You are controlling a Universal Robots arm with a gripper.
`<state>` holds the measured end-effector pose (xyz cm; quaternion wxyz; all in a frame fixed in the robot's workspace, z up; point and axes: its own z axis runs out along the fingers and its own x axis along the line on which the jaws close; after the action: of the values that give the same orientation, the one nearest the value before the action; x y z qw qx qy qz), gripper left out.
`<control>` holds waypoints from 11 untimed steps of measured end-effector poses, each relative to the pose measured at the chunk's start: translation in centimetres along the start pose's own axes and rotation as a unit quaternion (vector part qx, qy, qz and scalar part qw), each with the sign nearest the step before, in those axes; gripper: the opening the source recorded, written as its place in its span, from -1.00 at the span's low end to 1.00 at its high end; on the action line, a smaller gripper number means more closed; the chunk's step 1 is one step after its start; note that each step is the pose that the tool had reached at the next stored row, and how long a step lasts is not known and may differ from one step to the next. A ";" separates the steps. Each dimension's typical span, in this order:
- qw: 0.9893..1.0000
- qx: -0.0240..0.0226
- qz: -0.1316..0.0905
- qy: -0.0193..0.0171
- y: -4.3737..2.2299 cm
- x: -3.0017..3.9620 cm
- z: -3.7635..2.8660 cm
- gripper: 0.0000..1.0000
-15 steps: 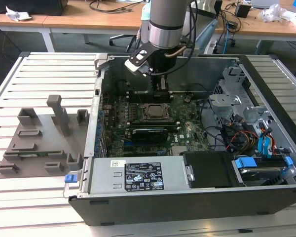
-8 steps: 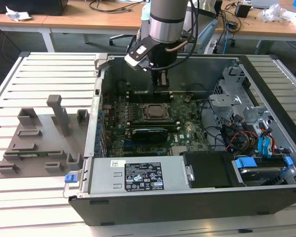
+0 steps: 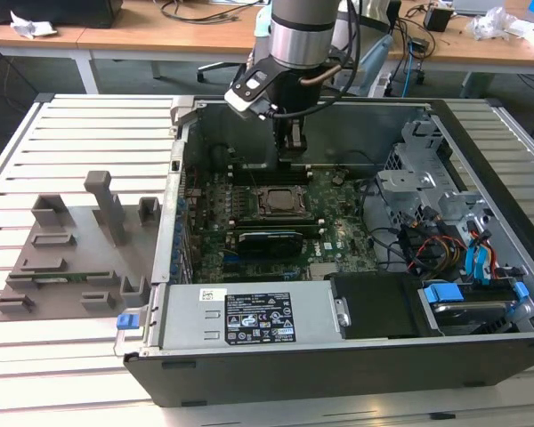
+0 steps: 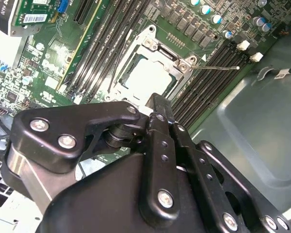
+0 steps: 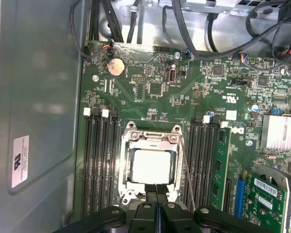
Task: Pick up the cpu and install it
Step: 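Close the cpu cover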
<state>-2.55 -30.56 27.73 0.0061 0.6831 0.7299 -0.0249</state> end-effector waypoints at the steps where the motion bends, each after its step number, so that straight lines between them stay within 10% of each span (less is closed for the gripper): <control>1: 1.000 0.000 0.000 0.000 0.00 -0.01 -0.11 -0.79; 11: 1.000 0.000 0.000 0.000 0.00 -0.01 -0.15 -0.79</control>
<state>-2.55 -30.56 27.88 0.0061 0.6831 0.7299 -0.0248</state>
